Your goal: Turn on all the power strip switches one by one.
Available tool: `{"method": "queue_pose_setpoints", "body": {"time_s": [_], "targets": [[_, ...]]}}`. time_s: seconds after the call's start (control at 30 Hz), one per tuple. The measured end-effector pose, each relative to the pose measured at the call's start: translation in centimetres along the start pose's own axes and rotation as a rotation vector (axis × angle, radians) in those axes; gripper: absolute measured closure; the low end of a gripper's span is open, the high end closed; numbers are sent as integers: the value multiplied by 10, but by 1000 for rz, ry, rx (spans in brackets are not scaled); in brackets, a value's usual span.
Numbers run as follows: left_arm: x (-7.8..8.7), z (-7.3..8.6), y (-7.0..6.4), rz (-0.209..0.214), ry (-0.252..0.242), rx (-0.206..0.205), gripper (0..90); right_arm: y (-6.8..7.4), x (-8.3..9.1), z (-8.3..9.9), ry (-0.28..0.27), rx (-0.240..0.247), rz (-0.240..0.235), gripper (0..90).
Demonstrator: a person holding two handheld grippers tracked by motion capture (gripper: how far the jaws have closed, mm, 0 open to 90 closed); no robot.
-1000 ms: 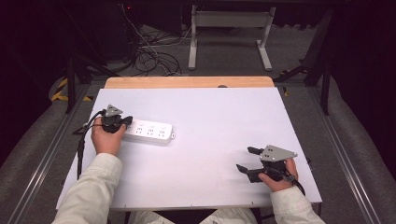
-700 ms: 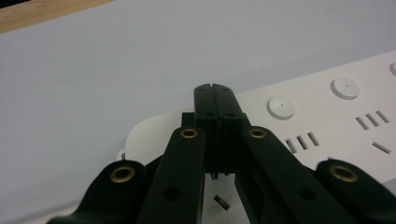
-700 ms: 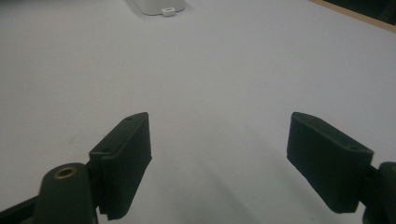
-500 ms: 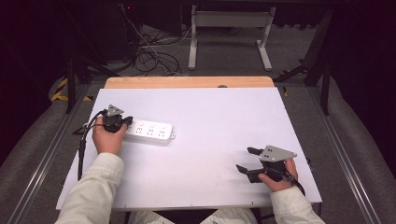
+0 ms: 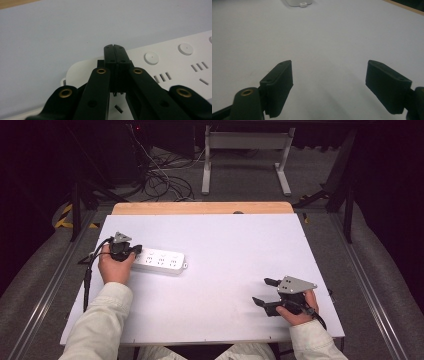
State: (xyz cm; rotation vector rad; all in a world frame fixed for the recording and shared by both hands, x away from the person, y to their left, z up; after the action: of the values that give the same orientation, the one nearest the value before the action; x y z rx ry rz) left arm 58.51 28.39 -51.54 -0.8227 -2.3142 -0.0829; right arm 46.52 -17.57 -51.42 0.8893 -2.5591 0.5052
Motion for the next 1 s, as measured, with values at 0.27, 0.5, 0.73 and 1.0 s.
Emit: {"method": "queue_pose_setpoints", "body": {"time_s": [0.27,0.5,0.73,1.0], "targets": [[9,-4,2,13,-32,16,900,0,0,-1,-6,-5,-3,224],[14,-17,-16,66,-83,-28,900,0,-1,-1,-3,-6,-3,223],[0,-19,-33,114,-61,-64,900,0,0,-1,-4,-6,-3,221],[-8,-14,-34,122,-37,-51,900,1,-1,0,1,-1,-8,221]]}}
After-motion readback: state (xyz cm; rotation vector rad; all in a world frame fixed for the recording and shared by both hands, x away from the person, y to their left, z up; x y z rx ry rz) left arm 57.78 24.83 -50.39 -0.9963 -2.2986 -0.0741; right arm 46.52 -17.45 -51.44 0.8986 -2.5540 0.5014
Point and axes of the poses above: each handheld gripper's, and its own axes: x roughly backward along the jaws, z roughly out of its underside, y roughly to its left, the point moved 7 cm from there along -x, roughly forward along the jaws, and after that the axes turned 15 degrees about z, right-handed, at the moved point
